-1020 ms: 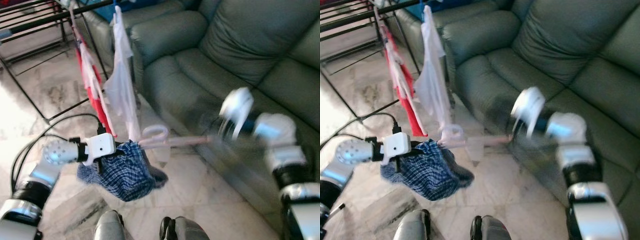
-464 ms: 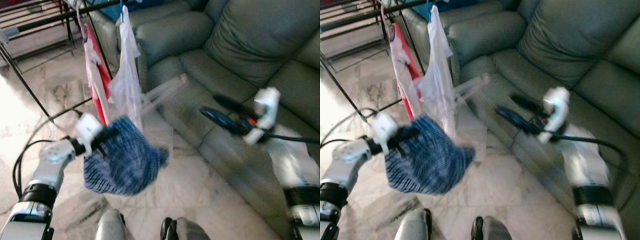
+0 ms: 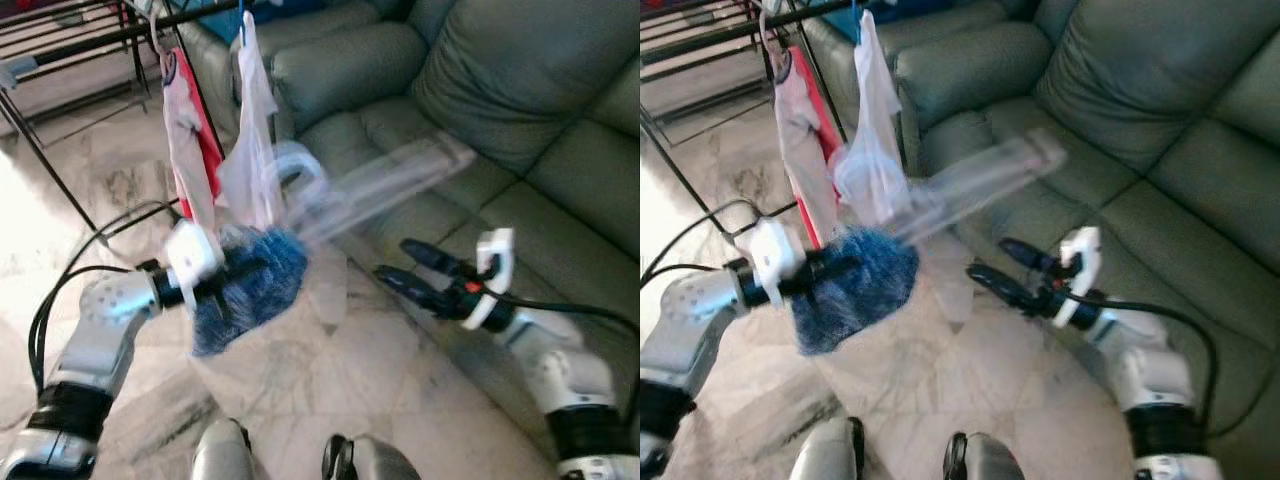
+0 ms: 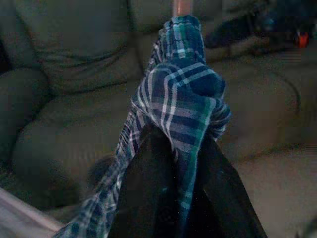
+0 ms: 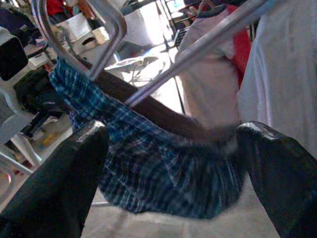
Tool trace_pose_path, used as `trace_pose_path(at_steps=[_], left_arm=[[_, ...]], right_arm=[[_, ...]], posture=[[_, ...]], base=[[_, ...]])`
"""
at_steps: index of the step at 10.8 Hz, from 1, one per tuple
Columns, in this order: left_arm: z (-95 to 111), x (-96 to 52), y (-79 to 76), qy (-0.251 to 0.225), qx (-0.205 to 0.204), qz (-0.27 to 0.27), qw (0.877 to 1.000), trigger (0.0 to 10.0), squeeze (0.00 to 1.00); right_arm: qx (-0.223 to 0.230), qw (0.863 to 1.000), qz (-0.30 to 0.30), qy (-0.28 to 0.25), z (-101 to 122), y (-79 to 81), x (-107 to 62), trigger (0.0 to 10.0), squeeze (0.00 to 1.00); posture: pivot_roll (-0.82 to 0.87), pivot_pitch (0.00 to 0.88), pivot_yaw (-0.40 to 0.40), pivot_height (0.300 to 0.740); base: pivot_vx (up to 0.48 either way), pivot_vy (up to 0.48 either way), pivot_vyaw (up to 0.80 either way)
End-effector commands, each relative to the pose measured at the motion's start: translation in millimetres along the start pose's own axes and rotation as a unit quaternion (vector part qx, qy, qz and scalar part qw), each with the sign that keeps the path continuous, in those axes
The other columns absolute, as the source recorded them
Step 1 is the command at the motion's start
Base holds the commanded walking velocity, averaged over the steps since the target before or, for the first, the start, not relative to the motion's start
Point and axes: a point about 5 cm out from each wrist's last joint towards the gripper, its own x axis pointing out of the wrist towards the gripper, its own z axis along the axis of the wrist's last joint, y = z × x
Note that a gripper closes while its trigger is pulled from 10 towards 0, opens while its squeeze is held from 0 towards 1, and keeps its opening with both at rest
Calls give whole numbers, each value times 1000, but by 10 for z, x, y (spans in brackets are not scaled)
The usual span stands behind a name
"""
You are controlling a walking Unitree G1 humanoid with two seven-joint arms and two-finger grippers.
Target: Hang hanger
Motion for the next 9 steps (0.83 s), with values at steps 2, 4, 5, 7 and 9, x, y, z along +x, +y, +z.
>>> trace_pose_path(at_steps=[2,4,5,7,9], left_arm=[[148,-1,-26,-7,31,-29,999,0,0],[305,25,-20,-18,49,-42,998,0,0],[372,32,-17,-24,57,-49,997,0,0],[565,96,-8,-49,73,-52,995,0,0],[795,221,-36,-90,82,-53,991,0,0]], right_arm=[[1,1000,-5,13,-72,-3,26,10000,1000],[10,1000,3,26,-130,2,36,10000,1000],[14,999,14,37,-175,23,45,10000,514],[20,998,16,51,-269,30,80,10000,71],[30,997,17,62,-377,49,211,10000,0]], posture=[[71,127,-54,740],[74,127,-53,740],[80,126,-52,740],[81,129,-51,740],[83,131,-52,740]], base=[[0,0,0],[0,0,0],[0,0,0],[0,0,0],[0,0,0]])
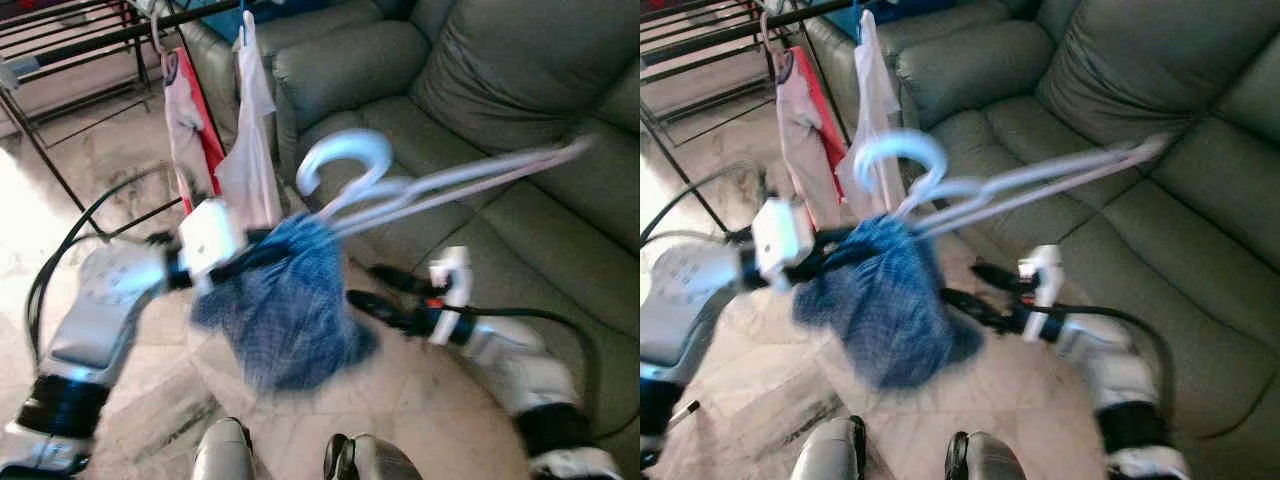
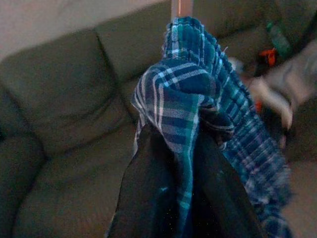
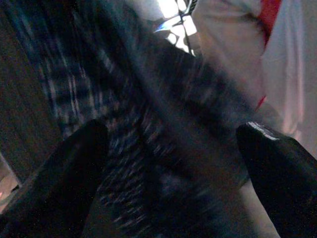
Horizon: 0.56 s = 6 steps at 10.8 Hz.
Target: Hang hanger
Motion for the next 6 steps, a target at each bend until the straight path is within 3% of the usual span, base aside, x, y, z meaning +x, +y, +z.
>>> trace_pose_path(at_steps=[1,3,5,6], left_arm=[[121,53,4,-23,10,-6,1000,0,0],[373,155,22,-67,5,-5,998,0,0],[478,165,56,-79,6,7,997,0,0],[520,141,122,-82,10,27,996,0,0]], right_arm=[[-6,1000,-13,10,-27,-29,-2,10000,0],[-18,998,-63,18,-87,-147,119,10000,0],[-39,985,-154,61,-159,-325,119,10000,0],[-61,969,-217,98,-211,-429,4,3804,0]], posture=[[87,130,-53,740],[103,127,-59,740],[106,129,-71,740],[105,131,-79,740]], base=[[0,0,0],[0,0,0],[0,0,0],[0,0,0]])
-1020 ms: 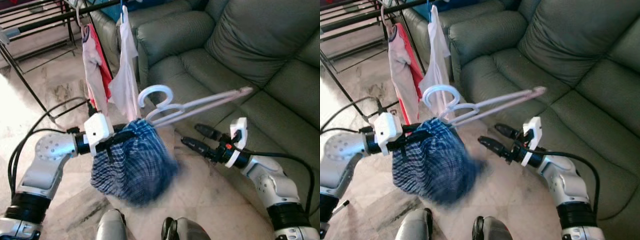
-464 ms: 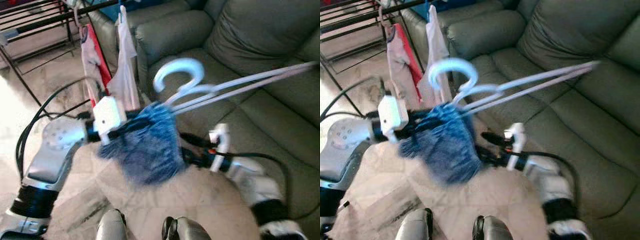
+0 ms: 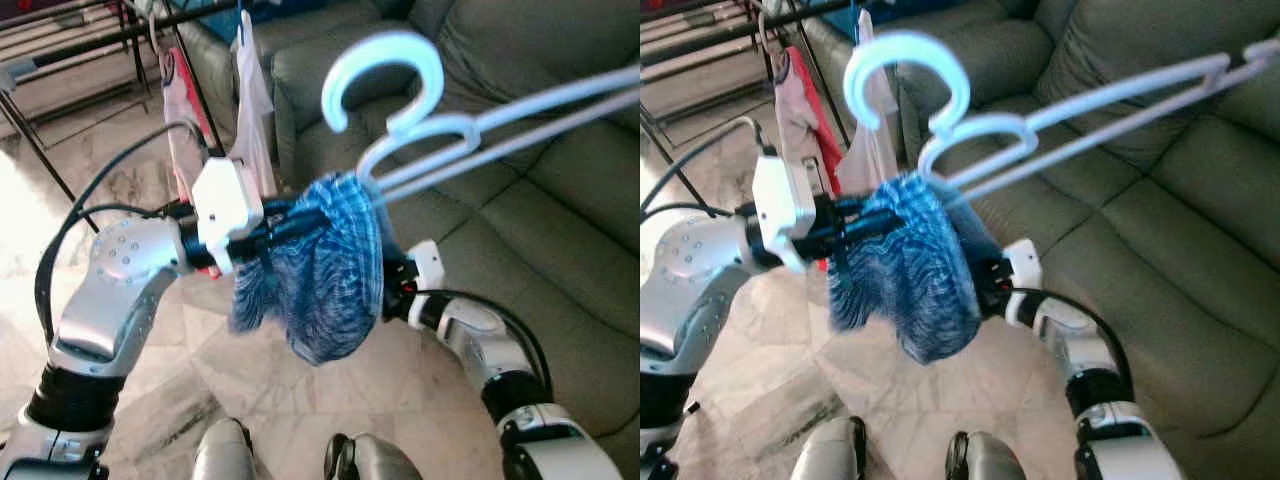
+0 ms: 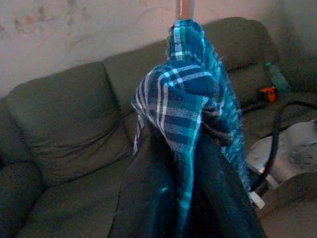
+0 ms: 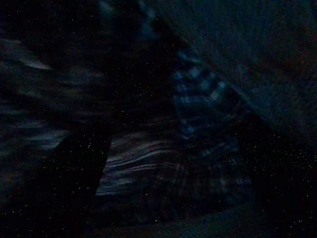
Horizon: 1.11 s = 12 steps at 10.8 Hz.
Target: Hang hanger
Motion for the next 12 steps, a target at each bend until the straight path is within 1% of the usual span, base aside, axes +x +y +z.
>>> trace_pose_path(at_steps=[1,2,3,4,5,6,7,8,9,10,11,12], left_arm=[[141,-38,100,-17,29,19,999,0,0],[136,-104,163,-6,36,35,999,0,0],[169,-175,262,-1,46,57,997,0,0],[142,-231,279,10,42,62,997,0,0],[0,-329,220,38,26,56,997,0,0],[-195,-440,129,70,-3,50,996,0,0],[-401,-585,42,109,-23,48,993,0,0],[-574,-732,-62,136,-61,49,988,0,0],[-711,-823,-196,155,-90,33,983,0,0],[-806,-864,-311,168,-105,7,980,0,0],[-861,-848,-383,163,-121,-10,979,0,0],[-886,-826,-417,166,-126,-28,978,0,0]], right_arm=[[-15,998,-50,31,-108,-153,-139,0,0],[-27,994,-89,59,-209,-291,-300,0,0],[-37,976,-189,98,-342,-556,-599,0,0],[-32,962,-258,88,-306,-726,-767,0,0],[-65,938,-338,49,-90,-928,-923,0,0],[-94,913,-398,19,118,-1079,-1042,0,0],[-143,888,-436,7,314,-1191,-1154,0,0],[-189,858,-478,-20,546,-1294,-1279,0,0],[-221,837,-498,-51,760,-1336,-1340,0,0],[-238,827,-504,-68,882,-1344,-1343,0,0],[-239,829,-500,-75,937,-1338,-1303,0,0],[-244,832,-493,-77,932,-1319,-1261,0,0]], posture=[[98,133,-82,740],[84,136,-86,740],[75,137,-87,740],[71,139,-86,740],[68,139,-87,740],[54,139,-88,740],[50,135,-95,740],[49,135,-100,740],[47,132,-105,740],[43,126,-106,740],[38,122,-110,740],[36,123,-112,740]], base=[[0,0,0],[0,0,0],[0,0,0],[0,0,0],[0,0,0],[0,0,0],[0,0,0],[0,0,0],[0,0,0],[0,0,0],[0,0,0],[0,0,0]])
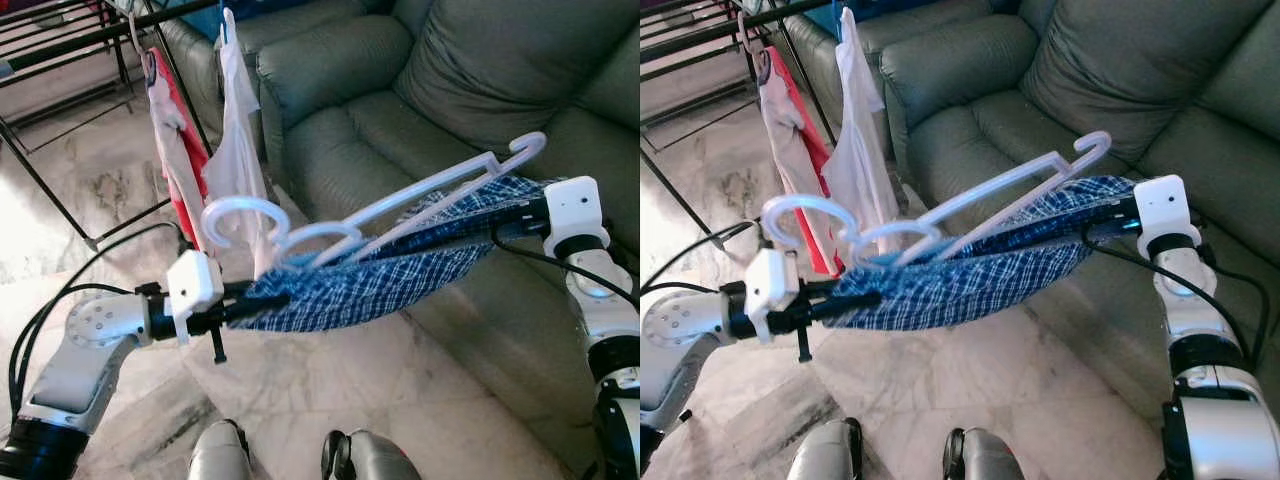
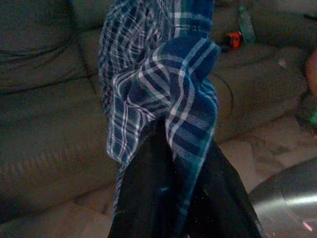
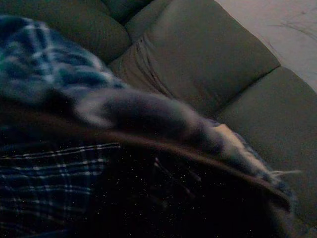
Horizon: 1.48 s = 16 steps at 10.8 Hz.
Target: Hang hanger
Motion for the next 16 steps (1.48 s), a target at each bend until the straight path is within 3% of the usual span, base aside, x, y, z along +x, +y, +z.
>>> trace_pose_path(at_steps=[1,3,4,5,7,8,10,12,15,16], left_arm=[[-129,-120,-3,43,-6,0,999,0,0],[-203,-105,88,38,0,32,999,0,0],[-265,-137,166,42,10,69,997,0,0],[-320,-157,156,71,33,62,995,0,0],[-480,-236,123,129,82,39,987,0,0],[-566,-278,125,151,112,39,981,0,0],[-798,-371,104,250,134,18,959,0,0],[-993,-471,108,324,120,21,938,0,0],[-975,-371,281,272,72,148,948,0,0],[-906,-349,429,238,58,229,942,0,0]], right_arm=[[2,997,-69,23,-72,-307,-39,0,0],[29,999,-42,4,-48,-166,-33,0,0],[56,997,-7,-44,55,-9,-30,0,0],[41,997,-1,-62,112,28,-25,0,0],[-4,996,-33,-85,239,-102,31,0,0],[-6,995,-36,-93,273,-143,39,0,0],[-3,994,-34,-106,326,-129,55,0,0],[7,991,-23,-134,444,-20,90,0,0],[40,981,-1,-187,662,80,121,0,0],[67,978,-1,-198,694,100,120,0,0]], posture=[[36,120,-112,740],[30,121,-109,740],[30,122,-108,740],[32,123,-108,740],[32,124,-106,740],[31,123,-106,740],[32,125,-105,740],[31,124,-105,740],[33,121,-107,740],[33,121,-107,740]], base=[[0,0,0],[0,0,0],[0,0,0],[0,0,0],[0,0,0],[0,0,0],[0,0,0],[0,0,0],[0,0,0],[0,0,0]])
